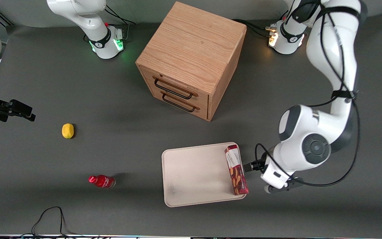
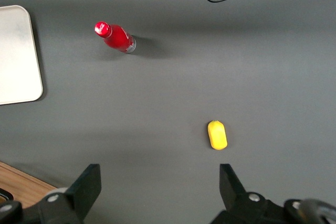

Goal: Place red cookie box on tray

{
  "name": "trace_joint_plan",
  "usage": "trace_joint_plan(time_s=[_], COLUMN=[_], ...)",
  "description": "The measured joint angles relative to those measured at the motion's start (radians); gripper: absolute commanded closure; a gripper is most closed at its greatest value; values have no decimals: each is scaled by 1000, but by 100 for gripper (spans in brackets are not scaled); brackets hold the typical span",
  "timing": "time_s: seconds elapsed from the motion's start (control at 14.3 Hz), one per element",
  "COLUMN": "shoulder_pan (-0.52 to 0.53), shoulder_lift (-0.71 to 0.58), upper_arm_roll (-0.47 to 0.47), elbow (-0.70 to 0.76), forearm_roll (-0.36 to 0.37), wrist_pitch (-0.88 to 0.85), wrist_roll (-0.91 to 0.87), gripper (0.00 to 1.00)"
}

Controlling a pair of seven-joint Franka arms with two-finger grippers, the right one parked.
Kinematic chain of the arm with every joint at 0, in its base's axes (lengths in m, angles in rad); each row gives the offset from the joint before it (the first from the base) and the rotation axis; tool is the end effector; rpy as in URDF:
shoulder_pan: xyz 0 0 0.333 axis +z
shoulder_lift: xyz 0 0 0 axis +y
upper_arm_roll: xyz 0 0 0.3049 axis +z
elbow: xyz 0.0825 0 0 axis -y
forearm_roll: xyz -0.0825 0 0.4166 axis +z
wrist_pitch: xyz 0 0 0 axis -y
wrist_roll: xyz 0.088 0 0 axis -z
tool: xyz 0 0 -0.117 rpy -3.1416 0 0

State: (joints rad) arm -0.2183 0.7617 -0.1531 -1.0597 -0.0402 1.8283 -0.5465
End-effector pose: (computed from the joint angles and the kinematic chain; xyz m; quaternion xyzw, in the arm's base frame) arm 0.7405 -0.2539 0.3618 0.9909 0.1133 -0.0251 0.0679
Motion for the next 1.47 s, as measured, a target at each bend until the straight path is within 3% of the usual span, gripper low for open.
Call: trace_joint_plan(time_s=[0.28,0.56,0.84,1.19,1.47], shoulder_pan=[47,201,311,196,210], shoulder_lift=[-162,-358,-556,-756,-782], upper_arm_roll=[2,10,16,194,187], elbow=[-114,-271,-480,-644,-659], forearm_roll=[0,2,9,61,81], wrist_pitch=[-94,-161,-166,-171,-220], wrist_roll=[43,226,269,292,326], gripper=[0,0,0,0,0])
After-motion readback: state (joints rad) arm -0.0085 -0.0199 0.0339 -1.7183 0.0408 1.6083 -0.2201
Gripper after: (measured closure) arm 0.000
